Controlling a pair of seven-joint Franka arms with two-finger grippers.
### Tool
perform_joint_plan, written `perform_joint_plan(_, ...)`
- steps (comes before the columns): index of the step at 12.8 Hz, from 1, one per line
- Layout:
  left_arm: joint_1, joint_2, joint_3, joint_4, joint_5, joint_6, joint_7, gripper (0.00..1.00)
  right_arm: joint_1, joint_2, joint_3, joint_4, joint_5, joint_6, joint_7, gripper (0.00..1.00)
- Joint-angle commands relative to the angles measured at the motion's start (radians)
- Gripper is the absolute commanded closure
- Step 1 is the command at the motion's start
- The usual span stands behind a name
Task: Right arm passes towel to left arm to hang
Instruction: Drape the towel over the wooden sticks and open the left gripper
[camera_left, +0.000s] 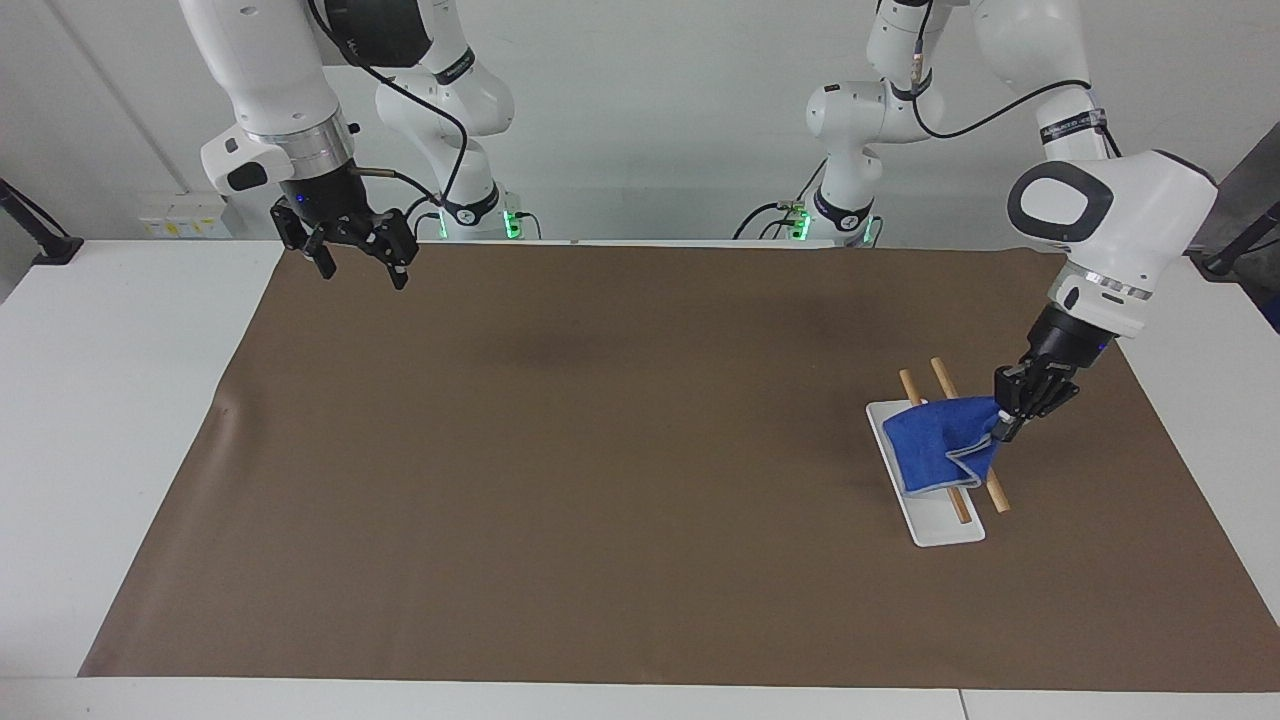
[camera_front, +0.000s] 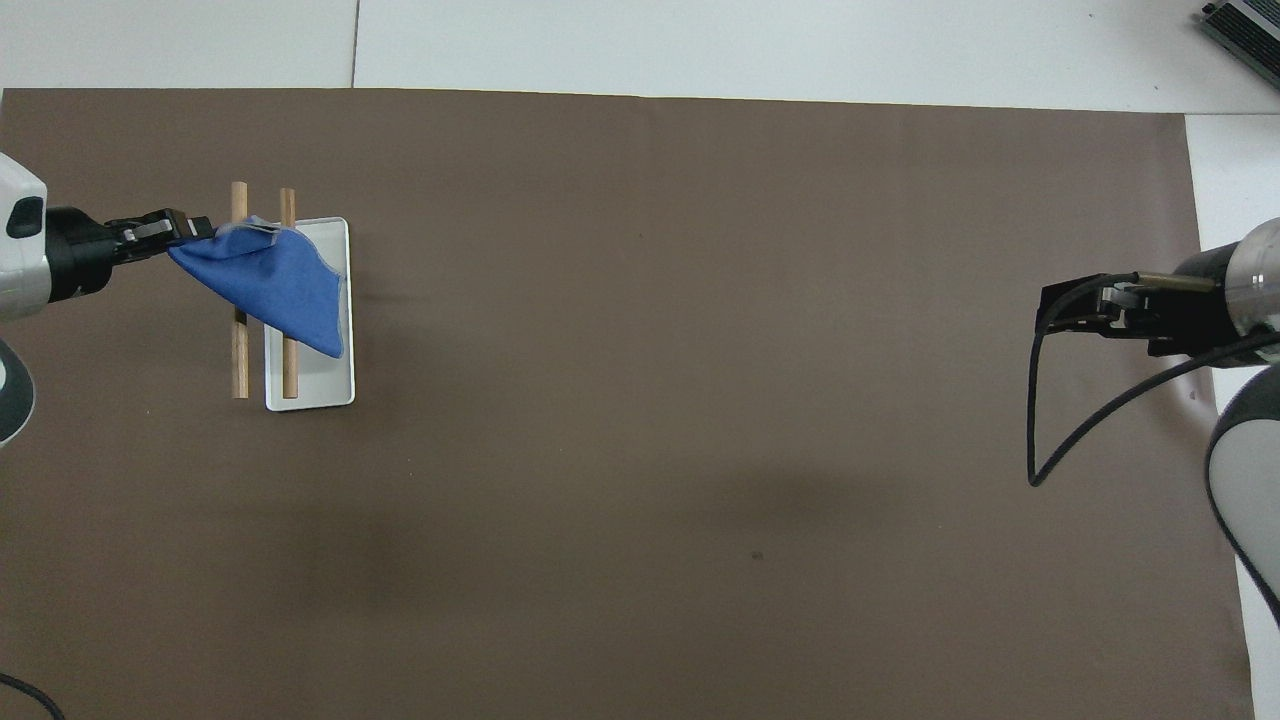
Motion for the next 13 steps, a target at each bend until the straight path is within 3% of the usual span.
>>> perform_joint_plan(1, 0.008, 0.001, 0.029, 0.016, 0.038, -0.027, 0.022, 1.0, -0.006, 0.025, 0.002, 0.029, -0.006, 0.002, -0.016, 0.0)
perform_joint_plan(6, 0.01, -0.007, 0.063, -0.015, 0.112, -0.03, 0.016, 1.0, -0.018, 0.024, 0.004, 0.022, -0.007, -0.004, -0.034, 0.0)
perform_joint_plan(7, 0.01, -0.011, 0.072, -0.032, 0.112, -0.029, 0.015, 1.0, -0.099, 0.024, 0.036, 0.018, -0.003, 0.002, -0.068, 0.0)
perform_joint_plan(8, 0.01, -0.019, 0.086, -0.047, 0.113, -0.029, 0.013, 1.0, -0.176, 0.022, 0.144, 0.018, 0.0, 0.001, -0.1, 0.0)
perform_joint_plan(12, 0.01, -0.043, 0.091, -0.107, 0.113, -0.022, 0.008, 1.0, -0.195, 0.024, 0.156, 0.022, -0.001, -0.001, -0.113, 0.0)
perform_joint_plan(13, 0.01, -0.045, 0.091, -0.107, 0.112, -0.024, 0.008, 0.88, -0.193, 0.018, 0.154, 0.026, -0.001, -0.008, -0.114, 0.0)
